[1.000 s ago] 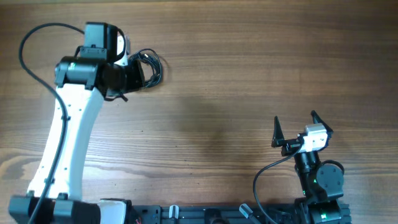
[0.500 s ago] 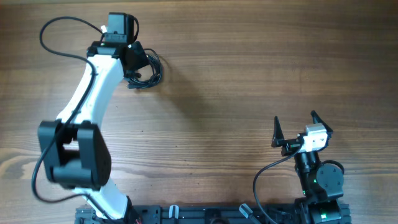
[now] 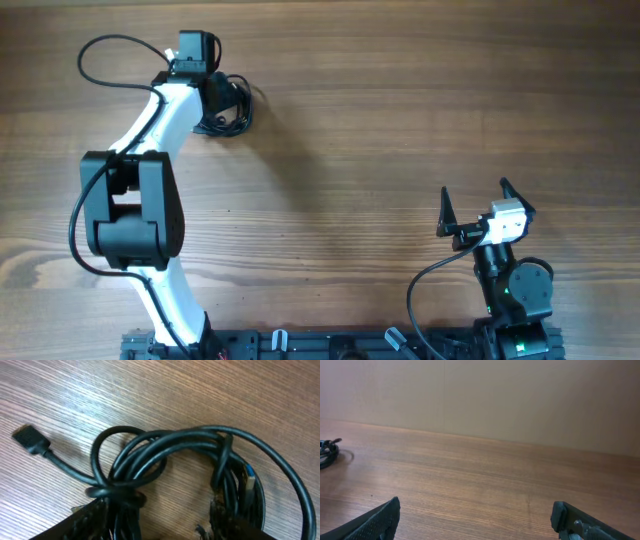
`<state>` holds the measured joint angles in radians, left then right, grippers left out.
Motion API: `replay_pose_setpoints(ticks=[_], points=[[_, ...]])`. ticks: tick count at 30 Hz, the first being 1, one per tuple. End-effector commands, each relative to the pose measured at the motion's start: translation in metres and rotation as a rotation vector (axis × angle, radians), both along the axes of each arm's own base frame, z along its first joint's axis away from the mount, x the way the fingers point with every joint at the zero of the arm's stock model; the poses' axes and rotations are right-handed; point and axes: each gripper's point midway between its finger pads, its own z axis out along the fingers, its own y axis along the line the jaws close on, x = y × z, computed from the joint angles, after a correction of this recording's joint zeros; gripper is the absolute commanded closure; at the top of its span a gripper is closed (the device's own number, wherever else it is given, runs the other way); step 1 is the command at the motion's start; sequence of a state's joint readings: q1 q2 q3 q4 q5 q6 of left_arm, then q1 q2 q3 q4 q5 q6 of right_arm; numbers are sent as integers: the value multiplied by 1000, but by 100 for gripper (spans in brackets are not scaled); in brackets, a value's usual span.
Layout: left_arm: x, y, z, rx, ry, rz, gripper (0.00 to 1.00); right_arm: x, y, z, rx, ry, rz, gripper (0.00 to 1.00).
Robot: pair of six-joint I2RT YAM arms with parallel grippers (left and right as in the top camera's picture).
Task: Untangle cables
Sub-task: 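Reach the left gripper forward over the black cable bundle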
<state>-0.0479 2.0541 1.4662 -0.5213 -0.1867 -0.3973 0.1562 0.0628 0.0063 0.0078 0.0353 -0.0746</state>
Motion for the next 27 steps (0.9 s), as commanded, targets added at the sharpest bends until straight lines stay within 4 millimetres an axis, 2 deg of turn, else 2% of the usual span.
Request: replay_pose_setpoints(ticks=[1,3,4,5,6,8,9,11,15,18,21,24,27], points=[[0,16,-10,45,28,-21,33,1,-4,1,14,-3,-25,0],[-8,15,-31,39,91,-24,35,1,-4,1,15,-3,-25,0],[-19,15,-46,39,150,-24,40,1,-4,1,14,-3,-25,0],[-25,14,-51,32,181,-28,61,1,-4,1,14,-3,-25,0],[-30,11,-53,13,201,-35,69,1,-4,1,15,-3,-25,0],[-37,-13,-54,-97,228,-85,80,1,-4,1,15,-3,-25,0],[-44,-33,-54,-194,254,-126,86,1,-4,1,15,-3,-25,0],[-58,-59,-54,-316,306,-172,96,1,-4,1,14,-3,-25,0],[-78,-83,-54,-351,383,-213,96,1,-4,1,15,-3,-25,0],[-85,-97,-36,-348,380,-238,96,1,-4,1,15,-3,-25,0],[-85,-106,10,-359,300,-229,96,1,-4,1,15,-3,-25,0],[-87,-102,51,-357,219,-193,96,1,-4,1,15,-3,-25,0],[-89,-89,73,-307,168,-130,96,1,-4,1,14,-3,-25,0]])
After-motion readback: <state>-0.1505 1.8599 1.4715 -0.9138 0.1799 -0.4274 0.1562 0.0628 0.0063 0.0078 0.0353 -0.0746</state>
